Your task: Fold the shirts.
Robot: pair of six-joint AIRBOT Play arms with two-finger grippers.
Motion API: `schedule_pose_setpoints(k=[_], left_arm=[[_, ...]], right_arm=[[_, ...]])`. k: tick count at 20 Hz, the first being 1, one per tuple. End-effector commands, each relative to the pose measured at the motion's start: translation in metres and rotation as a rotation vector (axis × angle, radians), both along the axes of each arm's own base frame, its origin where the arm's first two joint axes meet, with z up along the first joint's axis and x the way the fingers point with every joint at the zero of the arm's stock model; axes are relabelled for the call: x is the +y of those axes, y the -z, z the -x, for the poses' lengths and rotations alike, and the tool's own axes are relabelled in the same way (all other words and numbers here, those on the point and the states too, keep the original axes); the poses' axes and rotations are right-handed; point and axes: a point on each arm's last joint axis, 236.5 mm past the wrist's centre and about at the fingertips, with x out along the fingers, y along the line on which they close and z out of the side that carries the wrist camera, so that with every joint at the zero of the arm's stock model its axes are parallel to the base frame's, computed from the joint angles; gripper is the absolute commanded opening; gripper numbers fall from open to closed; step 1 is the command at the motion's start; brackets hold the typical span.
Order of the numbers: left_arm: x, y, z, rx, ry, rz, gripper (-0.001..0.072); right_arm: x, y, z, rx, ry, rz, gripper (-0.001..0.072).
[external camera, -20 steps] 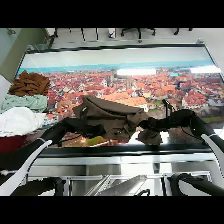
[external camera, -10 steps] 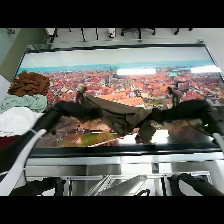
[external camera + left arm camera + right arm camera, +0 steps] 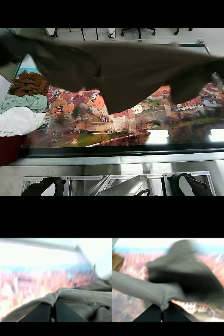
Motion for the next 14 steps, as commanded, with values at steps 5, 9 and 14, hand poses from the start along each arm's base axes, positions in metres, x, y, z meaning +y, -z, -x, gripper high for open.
schedule_pose_setpoints(k=[5, 9, 14], left_arm=[[-0.043, -0.015, -0.013, -0.010, 0.136, -0.010, 0.0021], [-0.094, -0.052, -0.018, -0.129, 0.229, 0.043, 0.0021], [-0.080, -0.106, 0.047, -0.296, 0.207, 0.082, 0.0021]], right_arm=[[0.023, 0.000, 0.011, 0.013, -0.068, -0.007, 0.0024], [0.037, -0.052, 0.001, -0.196, -0.055, -0.042, 0.0024], [0.032, -0.162, 0.054, -0.612, 0.040, 0.073, 0.0025]])
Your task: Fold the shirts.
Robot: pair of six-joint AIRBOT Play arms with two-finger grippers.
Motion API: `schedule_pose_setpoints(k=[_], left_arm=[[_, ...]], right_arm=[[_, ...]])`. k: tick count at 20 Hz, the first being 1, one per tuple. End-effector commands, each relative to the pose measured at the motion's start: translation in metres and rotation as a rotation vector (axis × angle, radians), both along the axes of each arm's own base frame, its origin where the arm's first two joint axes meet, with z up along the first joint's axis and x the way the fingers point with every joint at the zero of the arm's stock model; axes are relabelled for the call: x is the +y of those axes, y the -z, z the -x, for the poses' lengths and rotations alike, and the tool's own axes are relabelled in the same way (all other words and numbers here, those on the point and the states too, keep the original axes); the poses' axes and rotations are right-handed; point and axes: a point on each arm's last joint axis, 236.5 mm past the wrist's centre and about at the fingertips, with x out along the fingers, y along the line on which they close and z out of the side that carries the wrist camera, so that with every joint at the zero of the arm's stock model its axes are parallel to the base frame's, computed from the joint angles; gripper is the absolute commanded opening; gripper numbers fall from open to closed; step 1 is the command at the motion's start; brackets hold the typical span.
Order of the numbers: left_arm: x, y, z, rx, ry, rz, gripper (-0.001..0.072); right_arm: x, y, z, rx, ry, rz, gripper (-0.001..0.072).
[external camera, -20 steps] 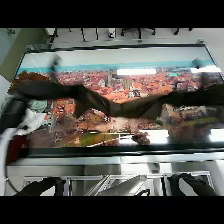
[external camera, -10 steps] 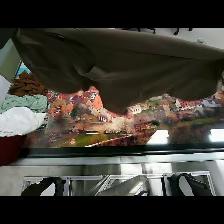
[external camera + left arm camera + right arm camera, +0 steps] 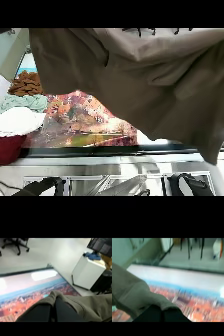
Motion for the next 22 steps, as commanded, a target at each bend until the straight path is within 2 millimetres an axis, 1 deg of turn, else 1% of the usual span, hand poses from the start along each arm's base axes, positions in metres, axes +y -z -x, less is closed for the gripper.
schedule_pose_setpoints(k=[1, 2, 3, 5, 6, 7, 8, 9, 10, 11, 12, 13, 14, 15, 17, 18, 19, 20, 22], left_arm=[[0.013, -0.038, 0.051, -0.132, -0.028, 0.028, 0.0021], [0.019, -0.051, 0.072, -0.175, -0.031, 0.039, 0.0022], [0.025, -0.069, 0.099, -0.230, -0.031, 0.057, 0.0021], [0.037, -0.100, 0.149, -0.335, -0.030, 0.081, 0.0021], [0.041, -0.110, 0.169, -0.373, -0.030, 0.091, 0.0021], [0.045, -0.115, 0.184, -0.392, -0.032, 0.100, 0.0022], [0.049, -0.112, 0.188, -0.386, -0.048, 0.095, 0.0021], [0.055, -0.100, 0.179, -0.349, -0.085, 0.078, 0.0022], [0.060, -0.082, 0.162, -0.287, -0.127, 0.060, 0.0022], [0.062, -0.062, 0.143, -0.224, -0.153, 0.041, 0.0022], [0.061, -0.039, 0.120, -0.163, -0.171, 0.014, 0.0022], [0.058, -0.009, 0.092, -0.086, -0.185, -0.024, 0.0022], [0.054, 0.025, 0.062, 0.000, -0.194, -0.064, 0.0022], [0.050, 0.062, 0.033, 0.090, -0.204, -0.110, 0.0022], [0.044, 0.155, -0.026, 0.307, -0.212, -0.199, 0.0022], [0.041, 0.211, -0.051, 0.433, -0.210, -0.233, 0.0022], [0.041, 0.263, -0.069, 0.545, -0.210, -0.269, 0.0022], [0.045, 0.320, -0.084, 0.666, -0.217, -0.299, 0.0022], [0.056, 0.421, -0.100, 0.875, -0.232, -0.349, 0.0022]], right_arm=[[-0.005, -0.077, 0.043, -0.302, 0.095, 0.061, 0.0025], [-0.005, -0.089, 0.056, -0.349, 0.114, 0.075, 0.0025], [-0.005, -0.099, 0.068, -0.390, 0.131, 0.088, 0.0024], [-0.003, -0.113, 0.088, -0.463, 0.153, 0.116, 0.0025], [-0.003, -0.120, 0.097, -0.505, 0.164, 0.129, 0.0025], [-0.003, -0.128, 0.106, -0.545, 0.178, 0.130, 0.0025], [-0.005, -0.134, 0.111, -0.576, 0.191, 0.134, 0.0025], [-0.006, -0.137, 0.112, -0.593, 0.200, 0.140, 0.0025], [-0.008, -0.134, 0.105, -0.582, 0.200, 0.146, 0.0025], [-0.011, -0.128, 0.089, -0.547, 0.195, 0.144, 0.0025], [-0.014, -0.116, 0.066, -0.491, 0.179, 0.135, 0.0025], [-0.015, -0.097, 0.036, -0.408, 0.142, 0.117, 0.0025], [-0.016, -0.073, 0.003, -0.315, 0.099, 0.091, 0.0025], [-0.016, -0.041, -0.036, -0.202, 0.051, 0.070, 0.0025], [-0.004, 0.034, -0.114, 0.005, -0.028, 0.033, 0.0024], [0.005, 0.078, -0.149, 0.110, -0.065, 0.022, 0.0025], [0.015, 0.128, -0.185, 0.223, -0.100, 0.010, 0.0025], [0.027, 0.179, -0.216, 0.330, -0.128, -0.003, 0.0025], [0.043, 0.272, -0.261, 0.508, -0.142, -0.045, 0.0025]])
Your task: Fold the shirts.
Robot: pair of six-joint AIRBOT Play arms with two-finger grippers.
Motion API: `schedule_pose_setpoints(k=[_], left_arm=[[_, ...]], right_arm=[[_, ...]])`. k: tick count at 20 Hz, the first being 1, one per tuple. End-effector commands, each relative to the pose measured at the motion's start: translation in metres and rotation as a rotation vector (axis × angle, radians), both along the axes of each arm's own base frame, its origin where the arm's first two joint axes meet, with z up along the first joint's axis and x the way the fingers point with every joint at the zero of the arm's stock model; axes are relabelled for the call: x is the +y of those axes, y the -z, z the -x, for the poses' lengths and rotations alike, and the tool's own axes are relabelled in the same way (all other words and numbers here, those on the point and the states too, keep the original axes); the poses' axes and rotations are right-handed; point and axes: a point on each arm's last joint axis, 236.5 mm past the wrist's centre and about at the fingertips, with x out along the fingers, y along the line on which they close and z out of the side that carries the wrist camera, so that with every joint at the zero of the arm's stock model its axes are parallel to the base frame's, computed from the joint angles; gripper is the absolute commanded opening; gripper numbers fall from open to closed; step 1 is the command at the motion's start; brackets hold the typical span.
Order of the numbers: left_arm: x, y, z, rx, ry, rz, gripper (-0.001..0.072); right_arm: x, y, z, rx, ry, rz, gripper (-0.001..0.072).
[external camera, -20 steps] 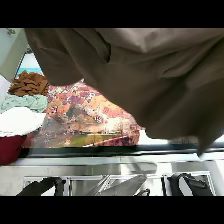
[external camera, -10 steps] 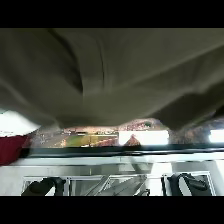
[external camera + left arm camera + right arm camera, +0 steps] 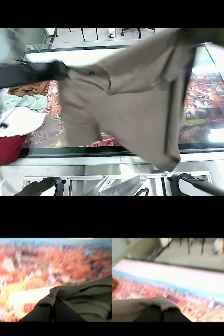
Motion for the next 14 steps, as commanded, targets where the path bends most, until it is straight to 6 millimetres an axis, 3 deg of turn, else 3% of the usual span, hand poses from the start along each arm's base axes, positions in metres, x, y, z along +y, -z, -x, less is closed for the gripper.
schedule_pose_setpoints(k=[1, 3, 5, 7, 9, 11, 12, 13, 14], left_arm=[[0.021, 0.182, -0.023, 0.373, -0.051, -0.076, 0.0022], [0.036, 0.253, -0.026, 0.509, -0.086, -0.092, 0.0022], [0.050, 0.293, -0.035, 0.573, -0.120, -0.093, 0.0022], [0.062, 0.302, -0.053, 0.583, -0.145, -0.078, 0.0022], [0.068, 0.298, -0.065, 0.587, -0.158, -0.045, 0.0022], [0.072, 0.290, -0.074, 0.593, -0.152, -0.033, 0.0022], [0.069, 0.285, -0.076, 0.599, -0.138, -0.024, 0.0023], [0.068, 0.280, -0.079, 0.600, -0.126, -0.028, 0.0119], [0.068, 0.273, -0.083, 0.593, -0.116, -0.029, 0.0486]], right_arm=[[0.038, 0.171, -0.074, 0.332, -0.043, -0.057, 0.0025], [0.060, 0.240, -0.085, 0.453, -0.061, -0.064, 0.0025], [0.083, 0.279, -0.089, 0.500, -0.074, -0.059, 0.0025], [0.105, 0.292, -0.094, 0.493, -0.068, -0.059, 0.0025], [0.124, 0.294, -0.089, 0.488, -0.091, -0.049, 0.0026], [0.125, 0.291, -0.089, 0.493, -0.083, -0.061, 0.0032], [0.120, 0.288, -0.090, 0.507, -0.066, -0.082, 0.0089], [0.112, 0.283, -0.089, 0.527, -0.053, -0.103, 0.0251], [0.102, 0.276, -0.084, 0.555, -0.052, -0.119, 0.0312]])
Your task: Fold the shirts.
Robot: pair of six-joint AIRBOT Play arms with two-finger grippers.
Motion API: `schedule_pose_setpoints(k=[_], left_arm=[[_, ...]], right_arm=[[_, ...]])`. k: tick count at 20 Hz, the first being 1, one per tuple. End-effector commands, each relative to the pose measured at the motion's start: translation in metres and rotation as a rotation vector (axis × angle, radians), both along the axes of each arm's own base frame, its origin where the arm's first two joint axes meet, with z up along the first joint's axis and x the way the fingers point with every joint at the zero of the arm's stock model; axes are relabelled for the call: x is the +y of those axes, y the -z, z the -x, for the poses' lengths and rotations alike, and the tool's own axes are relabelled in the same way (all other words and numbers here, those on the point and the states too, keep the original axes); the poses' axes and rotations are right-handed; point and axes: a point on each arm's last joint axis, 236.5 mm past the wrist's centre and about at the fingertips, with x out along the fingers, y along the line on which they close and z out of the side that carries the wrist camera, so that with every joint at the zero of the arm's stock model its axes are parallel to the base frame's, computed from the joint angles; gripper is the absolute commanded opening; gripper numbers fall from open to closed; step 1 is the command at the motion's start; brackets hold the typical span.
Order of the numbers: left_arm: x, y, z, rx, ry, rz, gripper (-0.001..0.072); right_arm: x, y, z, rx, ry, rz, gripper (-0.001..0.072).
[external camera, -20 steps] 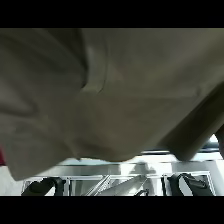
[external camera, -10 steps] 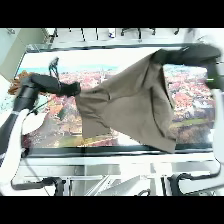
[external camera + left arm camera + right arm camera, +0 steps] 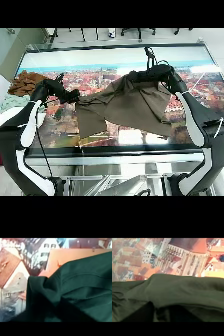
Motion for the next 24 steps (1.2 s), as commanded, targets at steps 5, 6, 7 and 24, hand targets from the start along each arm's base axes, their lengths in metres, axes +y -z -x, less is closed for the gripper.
schedule_pose_setpoints(k=[5, 6, 7, 24], left_arm=[[0.051, -0.071, -0.028, -0.047, -0.020, 0.020, 0.0699], [0.066, -0.077, -0.019, -0.013, -0.021, 0.023, 0.0699], [0.077, -0.077, -0.004, 0.039, 0.006, 0.029, 0.0698], [-0.010, 0.034, 0.066, 0.163, 0.258, 0.287, 0.0532]], right_arm=[[-0.123, -0.047, 0.059, 0.219, 0.049, 0.014, 0.0297], [-0.151, -0.050, 0.075, 0.261, 0.071, 0.039, 0.0293], [-0.174, -0.050, 0.092, 0.305, 0.096, 0.060, 0.0271], [-0.271, 0.079, 0.267, 0.666, 0.467, 0.007, 0.0370]])
